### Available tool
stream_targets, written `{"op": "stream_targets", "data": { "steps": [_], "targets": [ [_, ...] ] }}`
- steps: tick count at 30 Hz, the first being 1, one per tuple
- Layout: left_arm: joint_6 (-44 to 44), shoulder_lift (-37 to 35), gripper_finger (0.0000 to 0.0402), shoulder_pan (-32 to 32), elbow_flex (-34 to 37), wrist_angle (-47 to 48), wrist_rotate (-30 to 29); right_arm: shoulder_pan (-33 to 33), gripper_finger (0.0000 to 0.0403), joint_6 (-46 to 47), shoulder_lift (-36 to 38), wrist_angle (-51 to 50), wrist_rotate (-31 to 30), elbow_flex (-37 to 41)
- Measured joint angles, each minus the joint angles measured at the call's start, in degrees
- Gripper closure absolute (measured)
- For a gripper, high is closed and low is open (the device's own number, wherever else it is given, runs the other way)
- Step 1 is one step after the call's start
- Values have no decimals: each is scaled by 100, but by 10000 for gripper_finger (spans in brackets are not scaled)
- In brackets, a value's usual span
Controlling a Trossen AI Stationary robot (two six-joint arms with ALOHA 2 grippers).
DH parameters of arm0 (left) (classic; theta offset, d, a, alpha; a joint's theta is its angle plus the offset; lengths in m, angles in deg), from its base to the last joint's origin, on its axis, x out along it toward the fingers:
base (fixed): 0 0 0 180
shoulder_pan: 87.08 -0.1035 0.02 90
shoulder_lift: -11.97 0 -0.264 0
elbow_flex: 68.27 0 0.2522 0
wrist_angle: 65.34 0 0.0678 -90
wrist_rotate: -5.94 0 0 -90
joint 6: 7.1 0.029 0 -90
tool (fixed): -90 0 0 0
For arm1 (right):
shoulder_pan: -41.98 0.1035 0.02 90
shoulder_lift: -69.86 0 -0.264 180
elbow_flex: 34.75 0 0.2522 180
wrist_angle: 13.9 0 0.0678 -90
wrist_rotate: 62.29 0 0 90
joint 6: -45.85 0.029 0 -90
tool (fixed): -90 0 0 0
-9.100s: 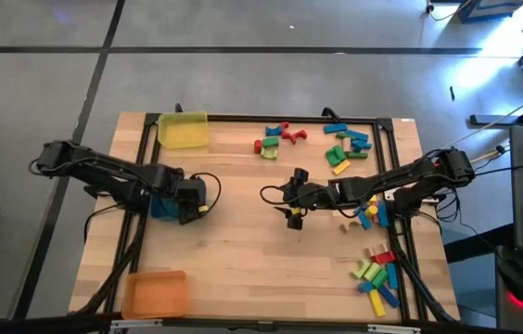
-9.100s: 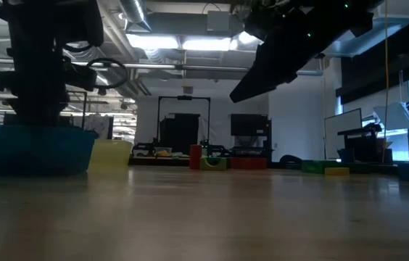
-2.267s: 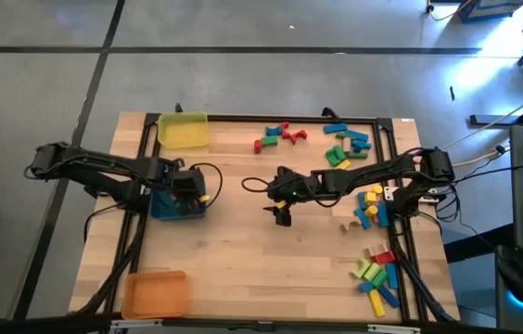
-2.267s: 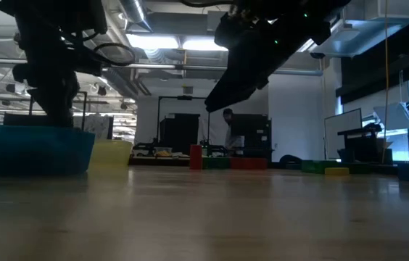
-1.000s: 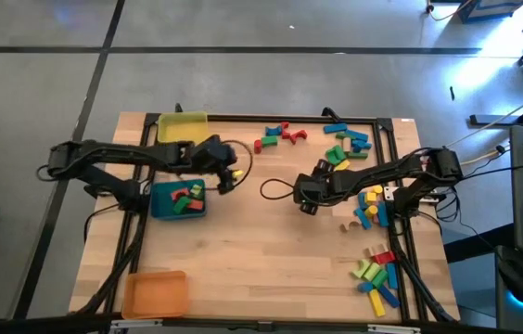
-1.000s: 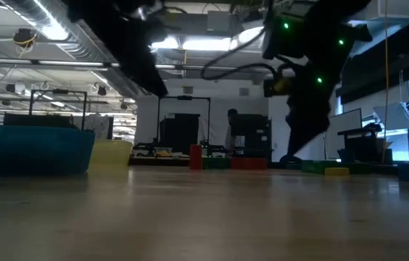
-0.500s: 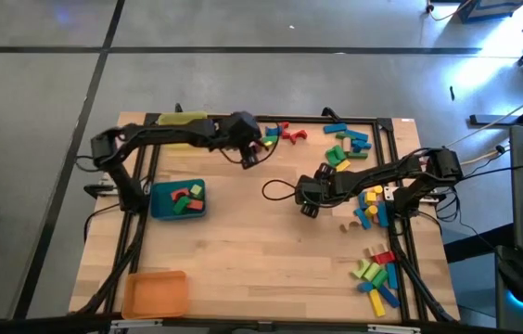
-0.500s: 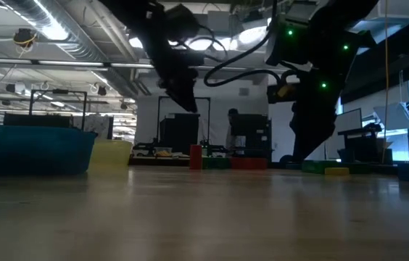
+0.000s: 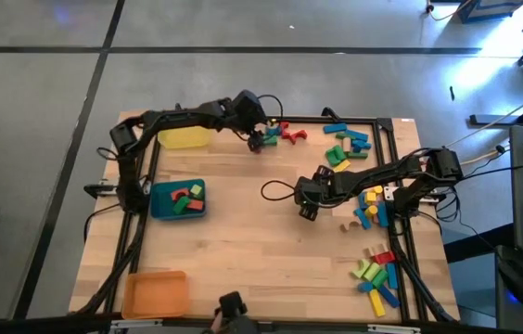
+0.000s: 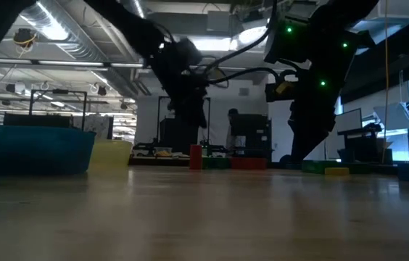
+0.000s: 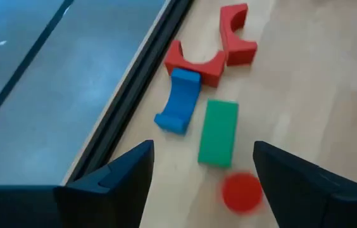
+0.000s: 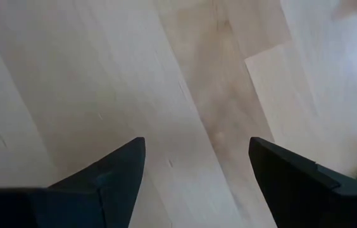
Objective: Sort blocks by size
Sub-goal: Put the green arch block into the blue bin
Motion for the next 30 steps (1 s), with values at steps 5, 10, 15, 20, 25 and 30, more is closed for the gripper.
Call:
{"op": "stream_targets", "data": {
  "steps": [5, 10, 15, 20, 25, 30],
  "targets": [
    [54, 524, 146, -103, -1, -382, 164, 0, 121, 0, 0, 42, 0, 0],
    [217, 966, 148, -112, -242, -519, 221, 0, 121, 0, 0, 144, 2, 0],
    [244, 1136, 148, -112, -332, -421, 284, 0, 121, 2, 0, 149, 2, 0],
    [313, 1110, 149, -142, -364, -254, 280, 0, 121, 2, 0, 173, 2, 0],
    [364, 1116, 149, -181, -356, -336, 290, 0, 121, 0, 0, 184, 2, 0],
    [556, 1149, 149, -180, -356, -302, 436, 0, 121, 0, -2, 189, 2, 0]
  ]
}}
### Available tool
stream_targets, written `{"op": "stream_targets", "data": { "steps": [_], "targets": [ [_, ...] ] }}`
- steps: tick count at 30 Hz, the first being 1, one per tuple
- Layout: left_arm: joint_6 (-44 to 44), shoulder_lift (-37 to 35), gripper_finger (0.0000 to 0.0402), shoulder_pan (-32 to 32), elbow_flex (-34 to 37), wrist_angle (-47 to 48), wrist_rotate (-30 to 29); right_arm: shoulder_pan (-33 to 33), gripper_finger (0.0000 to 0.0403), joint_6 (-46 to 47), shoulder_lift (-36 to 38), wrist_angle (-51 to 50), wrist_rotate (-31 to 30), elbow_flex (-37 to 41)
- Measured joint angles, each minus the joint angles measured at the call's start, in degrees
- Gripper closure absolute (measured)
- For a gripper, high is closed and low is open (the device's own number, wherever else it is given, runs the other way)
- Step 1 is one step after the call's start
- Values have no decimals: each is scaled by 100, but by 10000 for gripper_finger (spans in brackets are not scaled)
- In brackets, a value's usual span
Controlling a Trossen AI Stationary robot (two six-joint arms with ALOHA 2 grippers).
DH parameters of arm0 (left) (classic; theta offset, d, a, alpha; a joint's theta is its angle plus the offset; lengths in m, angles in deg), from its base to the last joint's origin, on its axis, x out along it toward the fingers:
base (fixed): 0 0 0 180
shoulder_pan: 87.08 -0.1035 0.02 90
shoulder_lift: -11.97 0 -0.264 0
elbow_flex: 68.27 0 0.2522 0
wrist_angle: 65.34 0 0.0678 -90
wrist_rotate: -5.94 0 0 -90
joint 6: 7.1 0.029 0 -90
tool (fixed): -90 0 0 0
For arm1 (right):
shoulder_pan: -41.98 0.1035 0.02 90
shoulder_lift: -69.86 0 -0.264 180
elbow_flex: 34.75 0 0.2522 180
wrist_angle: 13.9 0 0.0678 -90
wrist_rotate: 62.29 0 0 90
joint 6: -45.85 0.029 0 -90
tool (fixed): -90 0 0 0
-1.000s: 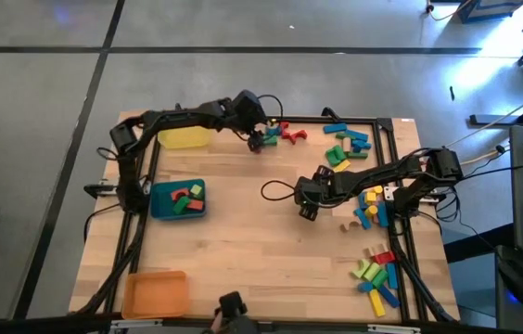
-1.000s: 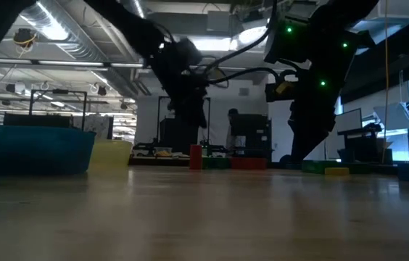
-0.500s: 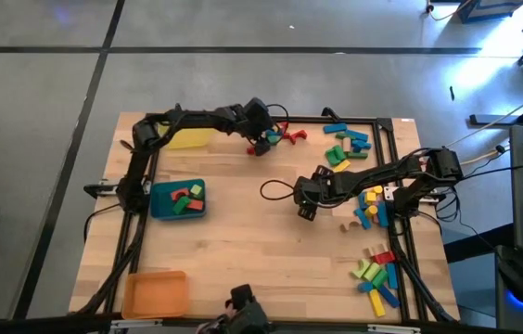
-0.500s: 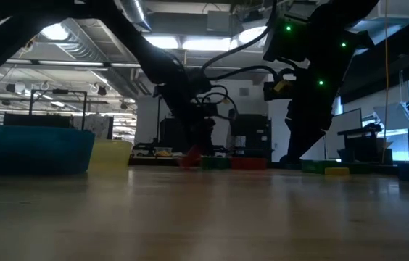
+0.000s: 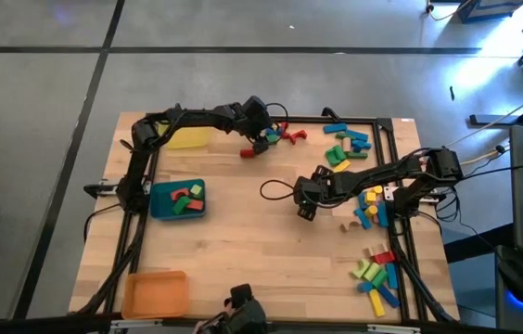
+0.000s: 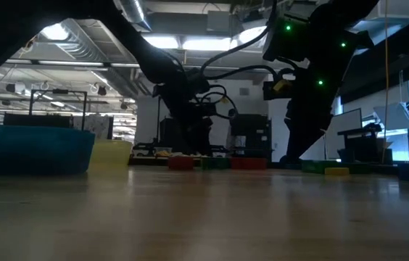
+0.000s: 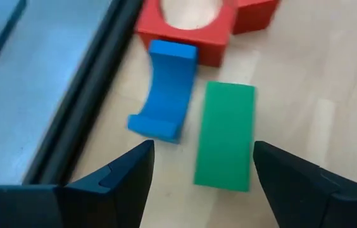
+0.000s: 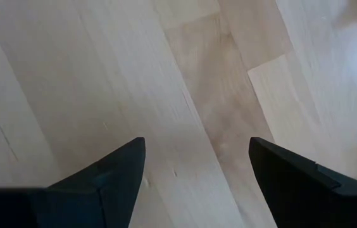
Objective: Sort blocks by size
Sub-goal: Put the green arch block into the blue bin
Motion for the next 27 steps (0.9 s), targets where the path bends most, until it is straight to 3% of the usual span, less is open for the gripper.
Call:
{"op": "stream_targets", "data": {
  "steps": [9, 19, 27],
  "targets": [
    [505, 213, 153, 45, 2, -75, 170, 0, 121, -2, 0, 70, 0, 0],
    [821, 266, 282, 14, 2, -25, 297, 0, 121, -2, -2, 128, 0, 0],
    [858, -428, 283, 258, 4, 422, -102, 0, 121, -3, -2, 133, 0, 0]
  ]
}}
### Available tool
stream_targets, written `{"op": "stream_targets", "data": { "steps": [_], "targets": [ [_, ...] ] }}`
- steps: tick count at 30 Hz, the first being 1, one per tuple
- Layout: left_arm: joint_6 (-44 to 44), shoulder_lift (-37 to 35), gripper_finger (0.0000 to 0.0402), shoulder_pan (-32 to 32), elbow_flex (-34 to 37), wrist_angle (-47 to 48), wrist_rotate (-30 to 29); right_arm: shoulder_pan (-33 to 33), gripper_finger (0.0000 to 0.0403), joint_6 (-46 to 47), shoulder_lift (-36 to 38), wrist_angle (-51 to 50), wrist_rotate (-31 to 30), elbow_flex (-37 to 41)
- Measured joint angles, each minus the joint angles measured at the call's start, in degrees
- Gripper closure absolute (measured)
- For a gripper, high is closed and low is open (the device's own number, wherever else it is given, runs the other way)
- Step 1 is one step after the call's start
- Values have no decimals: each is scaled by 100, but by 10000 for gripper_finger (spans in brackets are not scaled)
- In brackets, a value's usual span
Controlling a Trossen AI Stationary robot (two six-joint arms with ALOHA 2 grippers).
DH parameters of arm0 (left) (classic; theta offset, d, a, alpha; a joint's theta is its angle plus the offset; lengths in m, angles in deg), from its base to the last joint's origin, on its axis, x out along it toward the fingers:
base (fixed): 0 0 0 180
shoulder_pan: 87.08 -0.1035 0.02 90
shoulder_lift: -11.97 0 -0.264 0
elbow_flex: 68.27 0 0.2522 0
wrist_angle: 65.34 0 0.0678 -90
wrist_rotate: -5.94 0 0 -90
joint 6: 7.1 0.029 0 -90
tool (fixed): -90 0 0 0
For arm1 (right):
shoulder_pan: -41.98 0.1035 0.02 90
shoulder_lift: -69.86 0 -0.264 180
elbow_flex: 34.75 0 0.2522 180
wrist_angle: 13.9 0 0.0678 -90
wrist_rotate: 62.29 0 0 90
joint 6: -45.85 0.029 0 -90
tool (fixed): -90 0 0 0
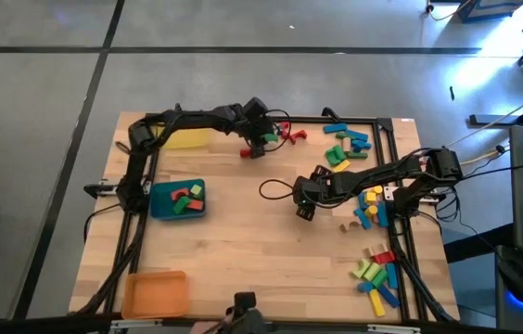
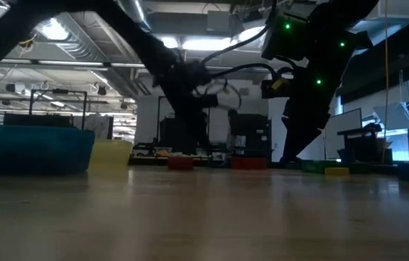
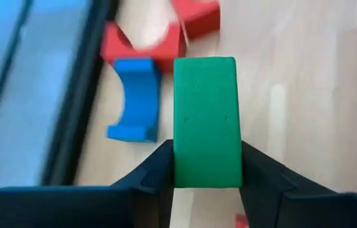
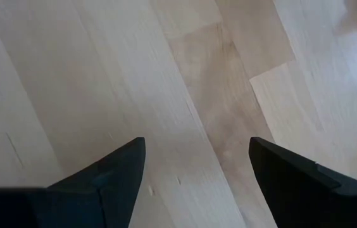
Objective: Sort blocks by size
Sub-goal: Put the green arch block into the blue bin
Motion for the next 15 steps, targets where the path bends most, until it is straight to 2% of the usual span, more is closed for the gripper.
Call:
{"op": "stream_targets", "data": {
  "steps": [7, 15],
  "targets": [
    [-284, -1184, 269, 463, 0, 1024, -232, 0, 121, -53, 0, 201, -6, 15],
    [-887, -2512, 273, 910, -2, 2257, -393, 0, 121, -510, -2, 1118, 5, 184]
  ]
}}
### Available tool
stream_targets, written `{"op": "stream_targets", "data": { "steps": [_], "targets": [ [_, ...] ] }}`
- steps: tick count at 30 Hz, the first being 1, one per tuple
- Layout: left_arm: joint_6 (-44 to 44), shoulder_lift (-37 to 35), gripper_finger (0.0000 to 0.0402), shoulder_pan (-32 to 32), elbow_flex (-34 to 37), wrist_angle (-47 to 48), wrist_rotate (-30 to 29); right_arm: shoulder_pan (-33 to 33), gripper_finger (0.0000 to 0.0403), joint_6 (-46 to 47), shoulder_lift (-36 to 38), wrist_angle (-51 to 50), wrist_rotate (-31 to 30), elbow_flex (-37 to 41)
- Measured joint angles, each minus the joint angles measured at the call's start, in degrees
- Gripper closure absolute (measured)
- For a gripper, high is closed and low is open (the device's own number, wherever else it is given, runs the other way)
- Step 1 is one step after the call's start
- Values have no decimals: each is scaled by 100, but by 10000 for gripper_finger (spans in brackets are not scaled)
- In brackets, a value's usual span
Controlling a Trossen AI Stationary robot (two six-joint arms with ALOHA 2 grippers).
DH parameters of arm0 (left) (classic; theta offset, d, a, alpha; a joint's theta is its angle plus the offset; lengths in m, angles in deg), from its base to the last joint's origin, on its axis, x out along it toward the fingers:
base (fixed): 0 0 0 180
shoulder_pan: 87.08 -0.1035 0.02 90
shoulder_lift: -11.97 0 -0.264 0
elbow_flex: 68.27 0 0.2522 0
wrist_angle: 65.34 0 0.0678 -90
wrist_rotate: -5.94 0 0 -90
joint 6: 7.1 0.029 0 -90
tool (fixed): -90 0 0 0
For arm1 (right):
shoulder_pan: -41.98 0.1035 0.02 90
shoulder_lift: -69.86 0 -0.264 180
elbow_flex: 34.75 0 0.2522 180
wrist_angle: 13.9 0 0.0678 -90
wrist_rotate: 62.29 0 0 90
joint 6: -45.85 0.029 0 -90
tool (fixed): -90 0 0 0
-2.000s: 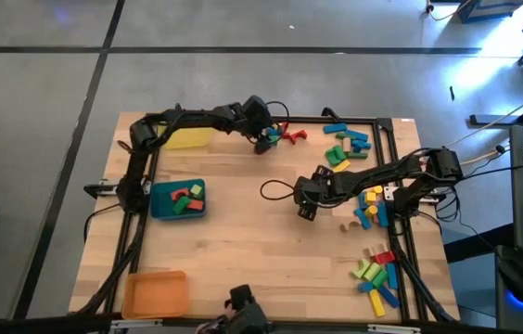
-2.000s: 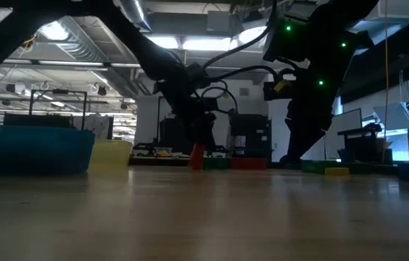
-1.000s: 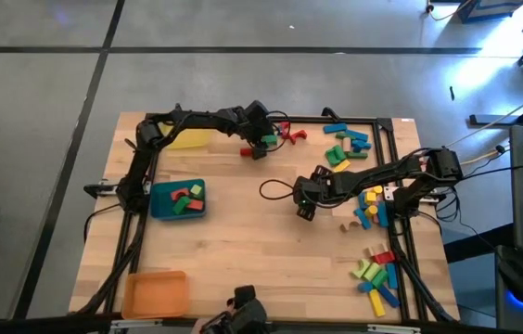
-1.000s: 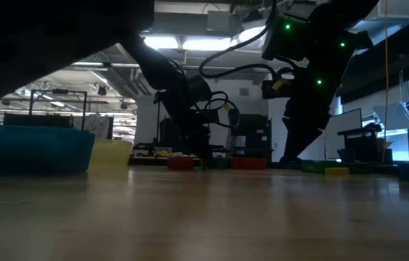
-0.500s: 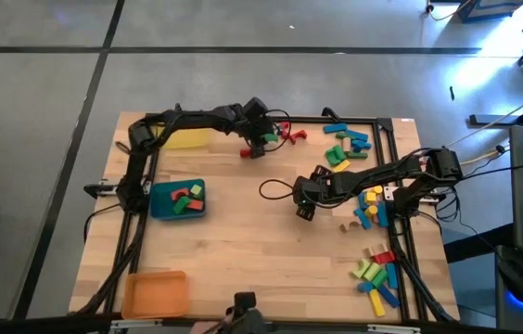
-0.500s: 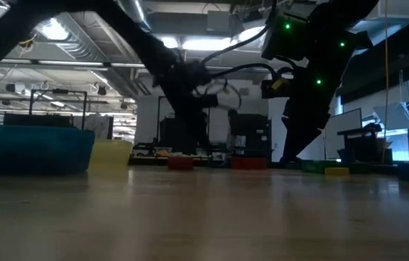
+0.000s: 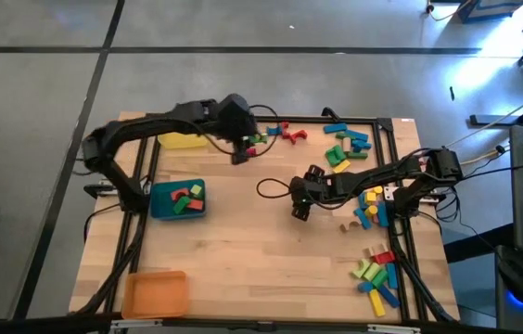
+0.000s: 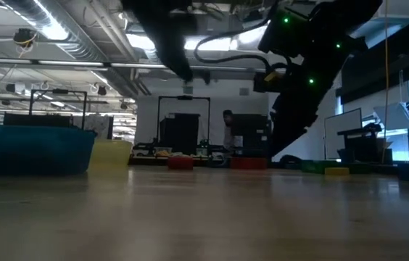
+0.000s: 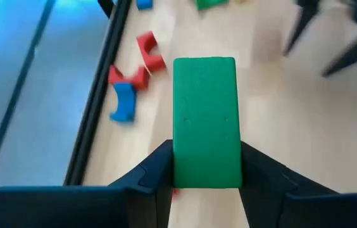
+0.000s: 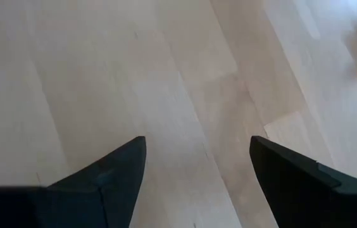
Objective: Sort blocks by size
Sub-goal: Put the green arch block into the blue bin
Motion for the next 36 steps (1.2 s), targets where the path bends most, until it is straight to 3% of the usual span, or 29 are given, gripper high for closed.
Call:
{"op": "stream_targets", "data": {
  "steps": [13, 22, 29, 36],
  "targets": [
    [-1732, -1439, 273, 1165, 64, 2449, -300, -4, 121, -696, 0, 1807, 457, 266],
    [-3139, -2245, 274, 2132, 1567, 2397, -838, -4, 121, -765, 0, 1960, 548, 268],
    [-4031, -2358, 274, 2511, 2835, 2274, -839, -4, 121, -766, 0, 1956, 548, 268],
    [-4254, -2341, 274, 2626, 3647, 2046, -527, -4, 121, -766, -20, 1948, 548, 268]
  ]
}}
